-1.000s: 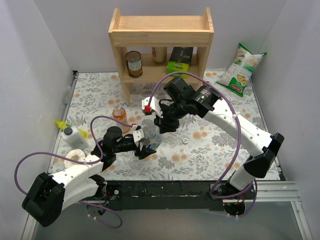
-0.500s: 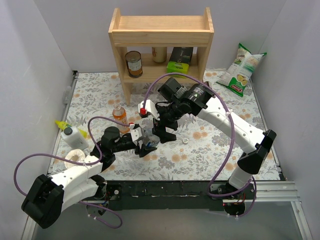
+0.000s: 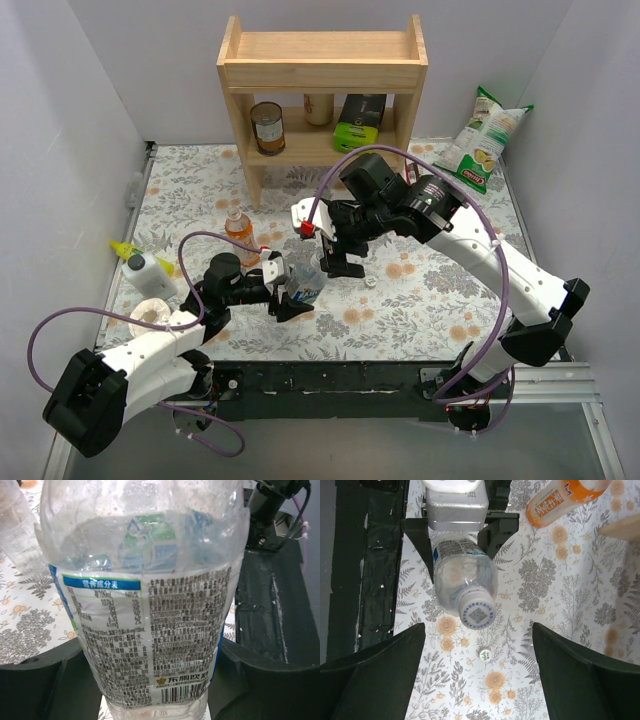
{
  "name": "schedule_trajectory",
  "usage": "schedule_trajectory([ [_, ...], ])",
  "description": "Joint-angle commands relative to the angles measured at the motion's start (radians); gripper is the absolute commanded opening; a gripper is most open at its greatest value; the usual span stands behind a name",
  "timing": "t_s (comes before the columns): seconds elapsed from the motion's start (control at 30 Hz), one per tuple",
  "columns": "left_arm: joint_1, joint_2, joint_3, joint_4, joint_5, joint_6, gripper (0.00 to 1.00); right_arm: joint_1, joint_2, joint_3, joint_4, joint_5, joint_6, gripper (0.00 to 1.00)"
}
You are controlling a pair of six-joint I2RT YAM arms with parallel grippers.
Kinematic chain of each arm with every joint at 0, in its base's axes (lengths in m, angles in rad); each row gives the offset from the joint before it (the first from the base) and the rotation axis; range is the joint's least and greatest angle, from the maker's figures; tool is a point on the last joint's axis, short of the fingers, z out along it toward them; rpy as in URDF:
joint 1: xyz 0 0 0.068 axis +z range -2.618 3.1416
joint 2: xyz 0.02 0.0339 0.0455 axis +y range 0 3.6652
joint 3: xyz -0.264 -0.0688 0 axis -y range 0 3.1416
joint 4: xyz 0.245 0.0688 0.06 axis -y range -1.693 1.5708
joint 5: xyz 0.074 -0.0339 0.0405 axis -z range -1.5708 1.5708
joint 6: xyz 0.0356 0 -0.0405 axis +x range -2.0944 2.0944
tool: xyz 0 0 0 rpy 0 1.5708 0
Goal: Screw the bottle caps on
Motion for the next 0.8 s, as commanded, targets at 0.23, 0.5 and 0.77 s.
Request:
schedule_trajectory([
  [0.23,0.007,0.003,0.034,0.036,0.043,-0.083,0.00,0.035,0.028,-0.007,0.042,-0.094,-0.101,0.93],
  [0.5,0.011,-0.003,0.014,0.085,0.014,-0.143,0.00,0.058,0.011,-0.051,0.006,-0.091,-0.117,0.92],
  [0.77,0.015,-0.008,0.008,0.114,-0.009,-0.172,0.00,0.064,0.002,-0.082,0.012,-0.056,-0.104,0.93],
])
